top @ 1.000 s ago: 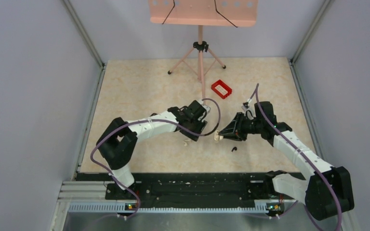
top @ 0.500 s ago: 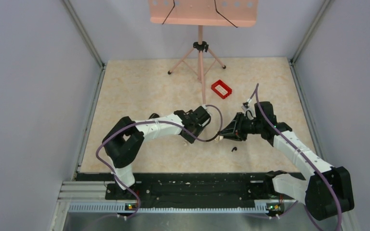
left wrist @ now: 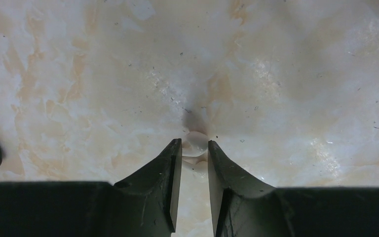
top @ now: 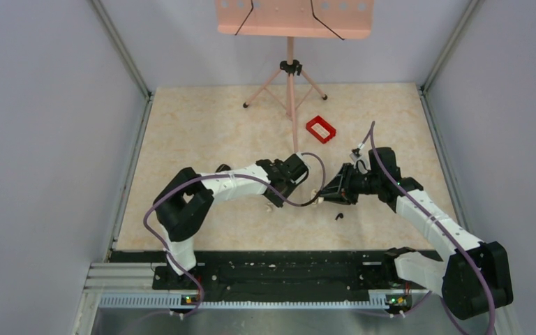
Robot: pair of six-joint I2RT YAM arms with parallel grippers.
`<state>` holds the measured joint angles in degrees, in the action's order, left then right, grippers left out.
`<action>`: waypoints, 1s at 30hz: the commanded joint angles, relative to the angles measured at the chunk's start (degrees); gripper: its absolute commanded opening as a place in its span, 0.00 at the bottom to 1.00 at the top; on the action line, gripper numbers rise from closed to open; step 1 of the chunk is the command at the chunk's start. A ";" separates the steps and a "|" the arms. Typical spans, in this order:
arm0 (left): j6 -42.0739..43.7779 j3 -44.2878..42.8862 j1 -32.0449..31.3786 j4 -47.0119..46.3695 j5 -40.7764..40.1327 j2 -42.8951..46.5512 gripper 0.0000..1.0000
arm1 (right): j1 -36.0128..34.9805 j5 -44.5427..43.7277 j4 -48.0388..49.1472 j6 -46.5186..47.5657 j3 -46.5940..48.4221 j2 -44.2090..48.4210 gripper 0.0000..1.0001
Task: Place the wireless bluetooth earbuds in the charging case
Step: Pick up the left earbud from the center of the board.
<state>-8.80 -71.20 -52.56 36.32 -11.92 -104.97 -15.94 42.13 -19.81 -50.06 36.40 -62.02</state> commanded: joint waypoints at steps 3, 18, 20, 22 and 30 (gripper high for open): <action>0.89 -2.17 -0.79 1.10 -1.22 -1.84 0.31 | 0.55 0.89 0.61 0.08 0.70 1.15 0.00; 0.89 -3.24 -0.83 1.74 -2.14 -4.48 0.28 | 0.48 0.83 0.57 -0.30 0.95 1.34 0.00; 0.96 -3.35 -0.82 1.72 -2.36 -4.64 0.27 | 0.51 0.82 0.57 -0.29 1.02 1.43 0.00; 0.96 -3.56 -0.88 1.66 -2.68 -4.86 0.25 | 0.52 0.84 0.57 -0.30 0.95 1.29 0.00; 0.92 -4.71 -0.82 2.06 -3.68 -5.29 0.00 | 0.55 0.73 0.59 -0.39 1.17 1.29 0.00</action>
<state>-8.38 -74.28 -53.06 37.82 -14.70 -108.49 -15.92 41.60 -20.86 -50.11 36.40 -62.02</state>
